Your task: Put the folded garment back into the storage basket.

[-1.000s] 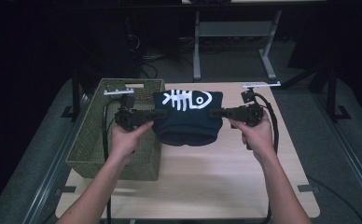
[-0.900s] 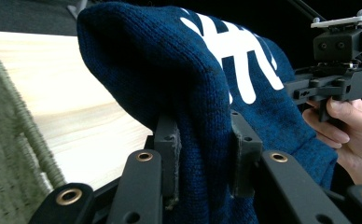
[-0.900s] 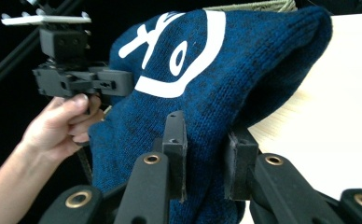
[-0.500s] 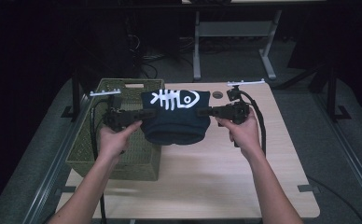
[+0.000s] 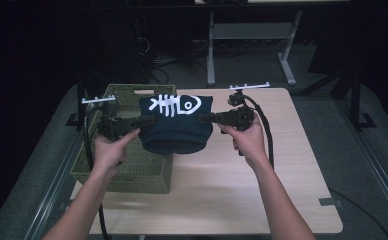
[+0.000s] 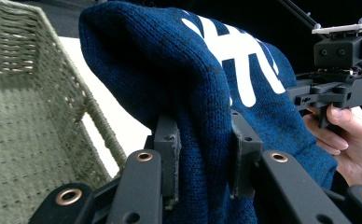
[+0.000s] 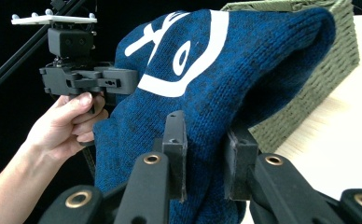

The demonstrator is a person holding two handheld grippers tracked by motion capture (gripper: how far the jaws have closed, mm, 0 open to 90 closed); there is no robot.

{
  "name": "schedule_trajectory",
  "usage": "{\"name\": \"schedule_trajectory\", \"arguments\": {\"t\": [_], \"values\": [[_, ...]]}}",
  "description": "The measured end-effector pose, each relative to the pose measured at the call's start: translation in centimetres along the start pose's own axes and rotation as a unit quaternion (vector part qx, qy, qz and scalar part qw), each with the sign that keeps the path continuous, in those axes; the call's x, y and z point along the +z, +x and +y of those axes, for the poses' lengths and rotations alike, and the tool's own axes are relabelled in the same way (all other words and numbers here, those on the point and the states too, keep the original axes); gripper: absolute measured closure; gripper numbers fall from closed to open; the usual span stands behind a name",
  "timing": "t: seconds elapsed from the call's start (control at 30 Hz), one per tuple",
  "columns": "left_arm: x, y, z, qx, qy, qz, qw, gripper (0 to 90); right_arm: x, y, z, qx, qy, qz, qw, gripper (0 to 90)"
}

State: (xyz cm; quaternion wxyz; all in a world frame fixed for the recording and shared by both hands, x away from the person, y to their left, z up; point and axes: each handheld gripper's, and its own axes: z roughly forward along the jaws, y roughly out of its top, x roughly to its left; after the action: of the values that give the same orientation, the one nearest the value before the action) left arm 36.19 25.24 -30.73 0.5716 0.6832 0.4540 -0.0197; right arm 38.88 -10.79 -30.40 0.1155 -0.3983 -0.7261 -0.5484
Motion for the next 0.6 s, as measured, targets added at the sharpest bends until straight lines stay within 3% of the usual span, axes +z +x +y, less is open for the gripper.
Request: {"name": "schedule_trajectory", "arguments": {"t": [0.6], "values": [[-3.7,2.0,0.2,-0.013,-0.014,0.031,0.9994,69.9,4.4,1.5,1.2,-0.008,0.016,0.013,0.9998,73.9]]}}
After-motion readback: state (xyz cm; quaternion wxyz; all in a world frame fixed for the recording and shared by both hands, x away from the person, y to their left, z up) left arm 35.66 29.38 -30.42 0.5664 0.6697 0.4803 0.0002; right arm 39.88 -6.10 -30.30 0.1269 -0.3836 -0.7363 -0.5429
